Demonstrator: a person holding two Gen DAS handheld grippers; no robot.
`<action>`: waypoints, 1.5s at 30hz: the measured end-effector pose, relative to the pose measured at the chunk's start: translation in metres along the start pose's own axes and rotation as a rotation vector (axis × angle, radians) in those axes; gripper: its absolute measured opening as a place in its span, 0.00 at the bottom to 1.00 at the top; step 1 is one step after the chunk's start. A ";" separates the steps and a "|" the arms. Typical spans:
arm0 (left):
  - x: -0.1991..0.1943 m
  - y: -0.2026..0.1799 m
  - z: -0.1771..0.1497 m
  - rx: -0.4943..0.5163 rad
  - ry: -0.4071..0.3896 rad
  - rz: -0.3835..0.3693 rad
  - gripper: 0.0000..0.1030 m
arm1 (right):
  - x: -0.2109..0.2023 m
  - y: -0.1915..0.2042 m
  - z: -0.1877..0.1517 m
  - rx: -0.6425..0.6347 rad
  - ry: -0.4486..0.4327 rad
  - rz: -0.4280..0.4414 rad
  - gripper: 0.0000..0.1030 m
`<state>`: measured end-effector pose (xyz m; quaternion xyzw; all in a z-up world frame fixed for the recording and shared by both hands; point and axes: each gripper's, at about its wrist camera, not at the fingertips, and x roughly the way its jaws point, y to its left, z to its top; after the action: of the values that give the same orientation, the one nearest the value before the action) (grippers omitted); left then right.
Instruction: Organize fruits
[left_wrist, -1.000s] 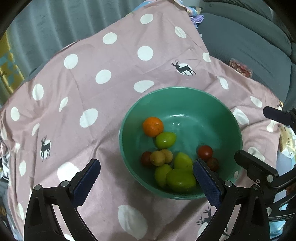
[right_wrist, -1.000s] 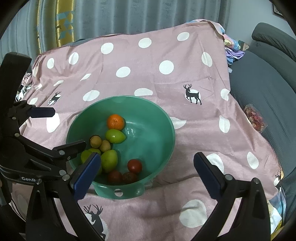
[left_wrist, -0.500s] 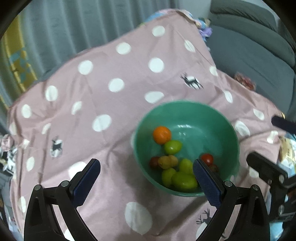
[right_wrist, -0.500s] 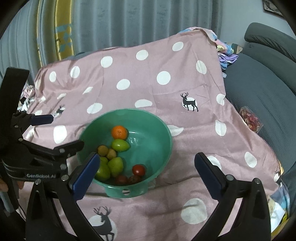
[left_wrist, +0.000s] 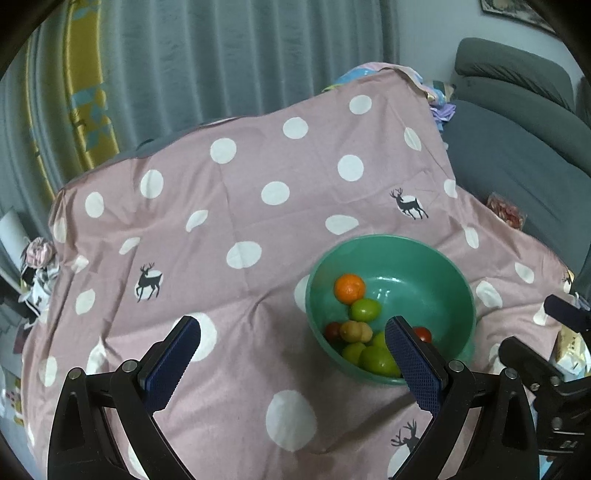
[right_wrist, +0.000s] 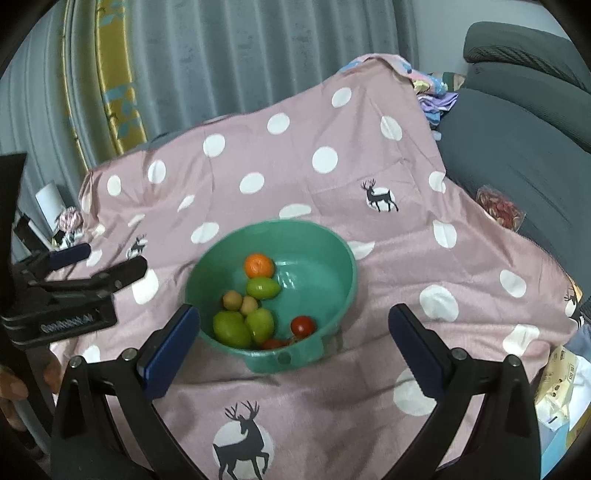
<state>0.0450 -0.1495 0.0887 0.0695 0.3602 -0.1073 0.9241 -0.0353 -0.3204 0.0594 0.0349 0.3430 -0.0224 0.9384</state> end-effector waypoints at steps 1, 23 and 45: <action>0.001 0.000 0.000 -0.001 0.004 0.001 0.97 | 0.002 0.001 0.000 -0.007 0.007 -0.003 1.00; 0.022 -0.023 -0.001 0.087 0.057 -0.025 0.97 | 0.027 -0.004 0.001 -0.061 0.060 0.013 1.00; 0.026 -0.025 -0.005 0.103 0.079 -0.029 0.97 | 0.029 0.000 0.000 -0.077 0.068 0.018 1.00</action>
<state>0.0540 -0.1768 0.0663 0.1158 0.3913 -0.1362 0.9027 -0.0126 -0.3212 0.0405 0.0026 0.3748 0.0003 0.9271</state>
